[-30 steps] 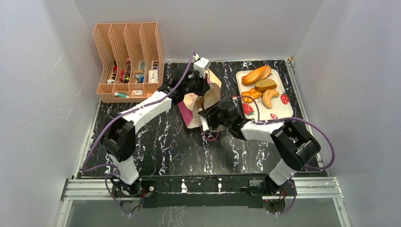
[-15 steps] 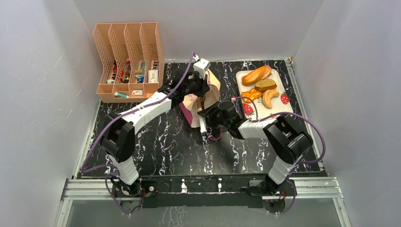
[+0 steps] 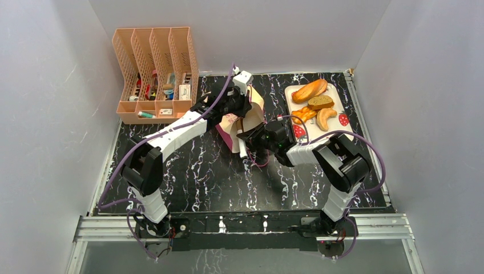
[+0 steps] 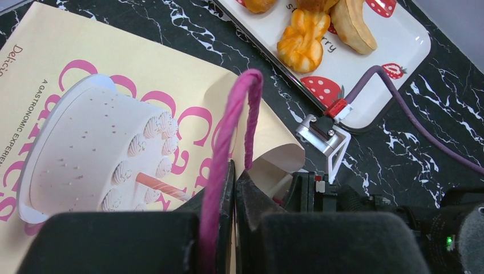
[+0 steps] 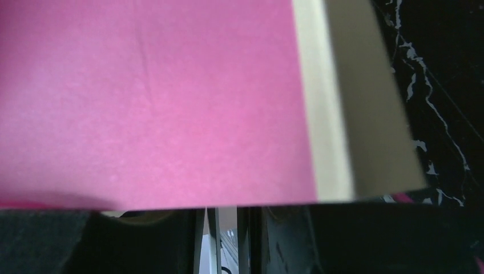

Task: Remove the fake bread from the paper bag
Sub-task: Take out the fake bread from the paper bag.

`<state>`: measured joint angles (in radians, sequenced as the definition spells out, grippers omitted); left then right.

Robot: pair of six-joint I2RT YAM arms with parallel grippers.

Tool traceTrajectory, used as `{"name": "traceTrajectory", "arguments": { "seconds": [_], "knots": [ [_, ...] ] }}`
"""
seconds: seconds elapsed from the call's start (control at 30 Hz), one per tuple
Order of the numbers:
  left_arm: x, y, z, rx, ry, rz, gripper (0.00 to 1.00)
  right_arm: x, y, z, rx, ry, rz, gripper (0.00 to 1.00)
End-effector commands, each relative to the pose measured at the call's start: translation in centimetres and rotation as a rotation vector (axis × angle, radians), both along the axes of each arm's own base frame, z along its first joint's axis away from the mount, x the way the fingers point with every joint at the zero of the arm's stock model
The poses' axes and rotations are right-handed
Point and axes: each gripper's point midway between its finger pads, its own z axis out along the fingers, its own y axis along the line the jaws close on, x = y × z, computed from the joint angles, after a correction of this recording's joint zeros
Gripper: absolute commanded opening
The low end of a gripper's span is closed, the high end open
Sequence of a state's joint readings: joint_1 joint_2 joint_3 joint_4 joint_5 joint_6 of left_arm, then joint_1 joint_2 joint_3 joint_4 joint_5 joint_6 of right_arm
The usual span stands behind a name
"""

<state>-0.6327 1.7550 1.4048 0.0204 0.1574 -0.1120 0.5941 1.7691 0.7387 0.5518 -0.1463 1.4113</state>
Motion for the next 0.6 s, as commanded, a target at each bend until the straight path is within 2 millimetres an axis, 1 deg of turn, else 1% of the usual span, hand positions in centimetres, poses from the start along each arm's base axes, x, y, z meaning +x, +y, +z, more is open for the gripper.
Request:
{"name": "traceTrajectory", "arguments": {
  "seconds": [0.0,0.2,0.37,0.57],
  "knots": [
    [-0.8,-0.6,4.3,-0.066,-0.078,-0.020,0.00,-0.2,-0.4,2.8,0.066,-0.049,0.000,0.12],
    [0.4,0.3,3.6,-0.019,-0.099,0.046,0.00,-1.7,-1.4,4.3,0.065,-0.078,0.009,0.08],
    [1.0,0.4,2.8,-0.001,-0.099,0.065,0.00,-3.3,-2.6,5.7,0.045,-0.102,0.015,0.07],
    [1.5,0.1,2.4,0.000,-0.094,0.069,0.00,-6.4,-4.5,6.8,0.011,-0.126,0.038,0.06]
  ]
}}
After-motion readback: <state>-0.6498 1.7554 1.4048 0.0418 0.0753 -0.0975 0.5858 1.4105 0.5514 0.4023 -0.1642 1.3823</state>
